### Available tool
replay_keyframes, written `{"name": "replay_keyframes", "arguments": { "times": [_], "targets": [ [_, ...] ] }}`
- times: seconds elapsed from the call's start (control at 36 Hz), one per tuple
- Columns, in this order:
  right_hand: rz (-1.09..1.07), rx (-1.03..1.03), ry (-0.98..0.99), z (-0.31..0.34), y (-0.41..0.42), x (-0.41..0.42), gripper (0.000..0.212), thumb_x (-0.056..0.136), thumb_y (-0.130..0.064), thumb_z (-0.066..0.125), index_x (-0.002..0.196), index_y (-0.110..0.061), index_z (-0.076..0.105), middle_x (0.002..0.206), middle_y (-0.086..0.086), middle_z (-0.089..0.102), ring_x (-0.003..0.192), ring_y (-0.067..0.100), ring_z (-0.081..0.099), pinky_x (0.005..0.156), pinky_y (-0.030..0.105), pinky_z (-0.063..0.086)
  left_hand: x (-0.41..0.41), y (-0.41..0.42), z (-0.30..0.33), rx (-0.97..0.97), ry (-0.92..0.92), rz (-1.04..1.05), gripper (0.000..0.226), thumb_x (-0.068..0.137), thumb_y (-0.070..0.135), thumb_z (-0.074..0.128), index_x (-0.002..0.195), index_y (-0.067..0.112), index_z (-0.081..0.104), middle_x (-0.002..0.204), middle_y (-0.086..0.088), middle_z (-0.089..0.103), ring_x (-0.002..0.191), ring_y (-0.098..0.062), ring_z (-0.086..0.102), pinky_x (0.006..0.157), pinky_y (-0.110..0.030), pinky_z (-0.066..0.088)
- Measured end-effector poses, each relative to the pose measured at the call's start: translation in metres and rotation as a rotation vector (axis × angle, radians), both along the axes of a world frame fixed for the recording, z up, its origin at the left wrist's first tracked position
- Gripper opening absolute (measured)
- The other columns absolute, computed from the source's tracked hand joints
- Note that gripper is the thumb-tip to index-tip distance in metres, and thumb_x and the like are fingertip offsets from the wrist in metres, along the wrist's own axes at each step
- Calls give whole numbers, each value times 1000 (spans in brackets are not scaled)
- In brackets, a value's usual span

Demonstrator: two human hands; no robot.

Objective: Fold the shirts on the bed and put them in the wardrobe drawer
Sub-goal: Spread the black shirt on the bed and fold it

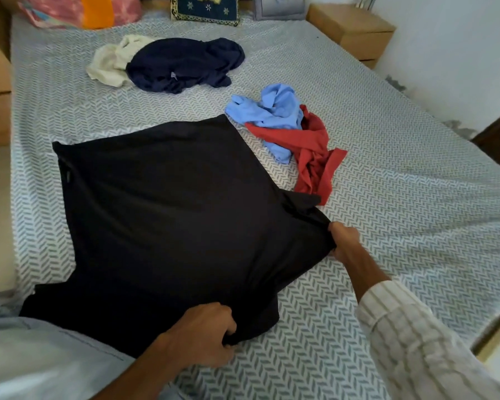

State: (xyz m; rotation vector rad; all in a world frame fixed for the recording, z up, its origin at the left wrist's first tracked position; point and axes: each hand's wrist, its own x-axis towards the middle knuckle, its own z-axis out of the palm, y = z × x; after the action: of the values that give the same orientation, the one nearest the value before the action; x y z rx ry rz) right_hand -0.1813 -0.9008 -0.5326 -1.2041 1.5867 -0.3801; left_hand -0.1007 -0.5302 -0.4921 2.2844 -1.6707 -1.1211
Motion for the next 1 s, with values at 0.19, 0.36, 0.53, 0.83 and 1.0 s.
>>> {"name": "replay_keyframes", "arguments": {
  "times": [0.19, 0.36, 0.53, 0.83, 1.0],
  "targets": [
    [161, 67, -56, 26, -10, 28, 28, 72, -18, 82, 92, -8, 65, 90, 9, 69, 80, 25, 67, 71, 37, 57, 3, -3, 4, 78, 83, -5, 23, 75, 41, 66, 79, 19, 60, 82, 16, 41, 95, -13, 55, 83, -34, 50],
    [335, -99, -32, 33, -24, 64, 28, 77, -11, 83, 98, -7, 65, 91, 14, 69, 67, 16, 60, 55, 24, 50, 5, -5, -10, 98, 99, 52, 19, 67, 37, 62, 67, 20, 54, 84, 11, 52, 89, -13, 57, 79, -34, 53],
    [360, 74, -169, 31, -46, 102, 53, 84, -16, 70, 132, -29, 52, 110, 0, 68, 85, 18, 64, 58, 26, 49, 5, -5, -12, 99, 80, 74, 21, 67, 37, 64, 71, 19, 54, 85, 11, 51, 86, -11, 55, 76, -31, 52],
    [-85, -170, -295, 66, -93, 75, 92, 92, 1, 49, 158, -22, -10, 111, 9, 62, 58, -1, 58, 43, 15, 47, 8, -7, -12, 145, 109, 96, 32, 71, 36, 64, 88, 9, 67, 99, -7, 65, 91, -20, 62, 82, -41, 57],
    [217, -342, 202, 28, -61, 51, 61, 79, -38, 60, 132, -11, 55, 116, 15, 63, 111, 35, 64, 93, 41, 51, 11, -15, -11, 189, 129, 98, 29, 70, 38, 63, 83, 12, 62, 95, -4, 66, 88, -22, 64, 76, -41, 55]
  ]
}}
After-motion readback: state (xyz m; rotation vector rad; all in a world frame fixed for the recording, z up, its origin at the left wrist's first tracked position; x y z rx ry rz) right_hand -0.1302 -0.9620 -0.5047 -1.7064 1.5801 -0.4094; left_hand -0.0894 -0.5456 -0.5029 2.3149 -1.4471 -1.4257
